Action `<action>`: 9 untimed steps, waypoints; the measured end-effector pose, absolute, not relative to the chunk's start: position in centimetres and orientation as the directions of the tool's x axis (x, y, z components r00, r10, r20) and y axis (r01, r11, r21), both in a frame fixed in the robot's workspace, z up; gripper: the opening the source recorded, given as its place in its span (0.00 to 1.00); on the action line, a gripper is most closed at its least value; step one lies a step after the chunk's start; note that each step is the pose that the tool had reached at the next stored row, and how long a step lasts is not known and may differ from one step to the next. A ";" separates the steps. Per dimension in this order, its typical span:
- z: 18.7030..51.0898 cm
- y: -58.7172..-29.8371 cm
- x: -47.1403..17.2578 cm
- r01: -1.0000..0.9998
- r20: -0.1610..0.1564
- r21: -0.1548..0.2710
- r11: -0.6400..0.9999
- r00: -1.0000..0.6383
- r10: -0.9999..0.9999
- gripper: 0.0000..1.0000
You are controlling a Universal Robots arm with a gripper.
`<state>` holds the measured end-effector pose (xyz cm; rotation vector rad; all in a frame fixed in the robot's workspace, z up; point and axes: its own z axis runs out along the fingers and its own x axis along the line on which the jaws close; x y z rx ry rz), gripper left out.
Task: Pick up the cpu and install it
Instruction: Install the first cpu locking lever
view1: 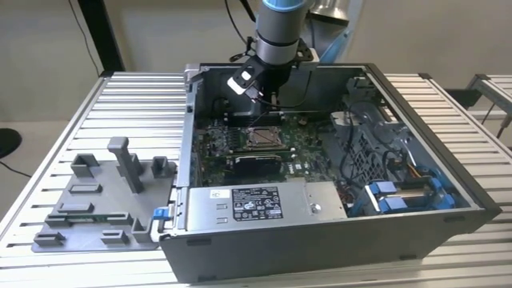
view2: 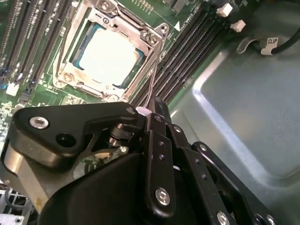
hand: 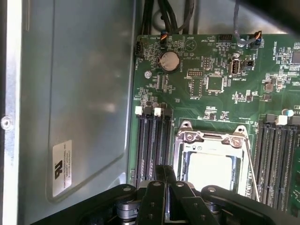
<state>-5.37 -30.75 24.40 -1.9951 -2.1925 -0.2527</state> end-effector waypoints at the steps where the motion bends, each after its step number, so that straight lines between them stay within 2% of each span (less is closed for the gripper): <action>1: 24.3 -30.8 -5.4 0.996 0.233 0.012 0.093 -0.093 0.968 0.00; 4: 24.2 -30.9 -5.3 0.996 0.212 0.011 0.093 -0.093 0.973 0.00; 9: 24.4 -31.7 -5.7 0.996 0.209 0.011 0.093 -0.093 0.973 0.00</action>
